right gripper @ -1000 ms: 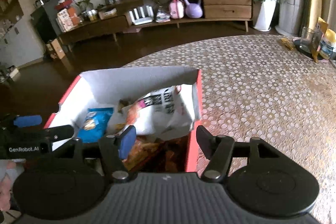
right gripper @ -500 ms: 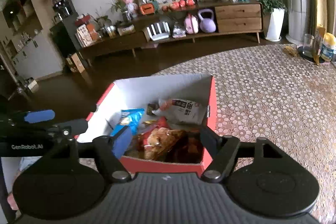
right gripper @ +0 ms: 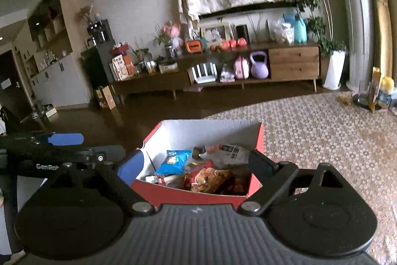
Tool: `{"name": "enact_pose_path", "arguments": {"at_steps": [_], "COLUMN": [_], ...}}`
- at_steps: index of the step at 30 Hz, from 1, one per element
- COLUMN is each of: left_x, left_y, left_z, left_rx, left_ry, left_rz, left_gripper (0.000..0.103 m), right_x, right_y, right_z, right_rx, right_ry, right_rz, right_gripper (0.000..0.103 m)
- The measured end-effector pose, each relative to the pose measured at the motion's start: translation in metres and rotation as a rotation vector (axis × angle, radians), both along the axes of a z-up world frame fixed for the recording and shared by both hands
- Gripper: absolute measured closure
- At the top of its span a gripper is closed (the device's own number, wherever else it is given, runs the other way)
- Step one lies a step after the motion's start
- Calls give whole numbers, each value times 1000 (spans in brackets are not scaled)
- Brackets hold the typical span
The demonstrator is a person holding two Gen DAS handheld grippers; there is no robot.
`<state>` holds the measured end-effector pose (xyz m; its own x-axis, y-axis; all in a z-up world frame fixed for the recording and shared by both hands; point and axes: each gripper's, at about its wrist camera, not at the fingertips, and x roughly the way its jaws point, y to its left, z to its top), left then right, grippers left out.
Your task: Organize snacks
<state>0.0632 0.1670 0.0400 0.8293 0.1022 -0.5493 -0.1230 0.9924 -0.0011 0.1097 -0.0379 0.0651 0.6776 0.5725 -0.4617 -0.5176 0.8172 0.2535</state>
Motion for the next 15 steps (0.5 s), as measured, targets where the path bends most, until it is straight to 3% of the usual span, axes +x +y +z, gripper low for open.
{"name": "enact_pose_path", "arguments": {"at_steps": [8, 15], "left_x": [-13, -23], "left_y": [-3, -8], "left_z": [-1, 4], "left_rx": [-49, -71], "left_ry": [-31, -64], "left_rz": [9, 18], "left_gripper": [0, 0], "right_x": [-19, -23], "right_y": [-19, -30], "right_z": [-2, -7], "right_rx": [9, 18], "right_ry": [-66, -56], "right_rz": [-62, -95], "right_gripper": [11, 11]}}
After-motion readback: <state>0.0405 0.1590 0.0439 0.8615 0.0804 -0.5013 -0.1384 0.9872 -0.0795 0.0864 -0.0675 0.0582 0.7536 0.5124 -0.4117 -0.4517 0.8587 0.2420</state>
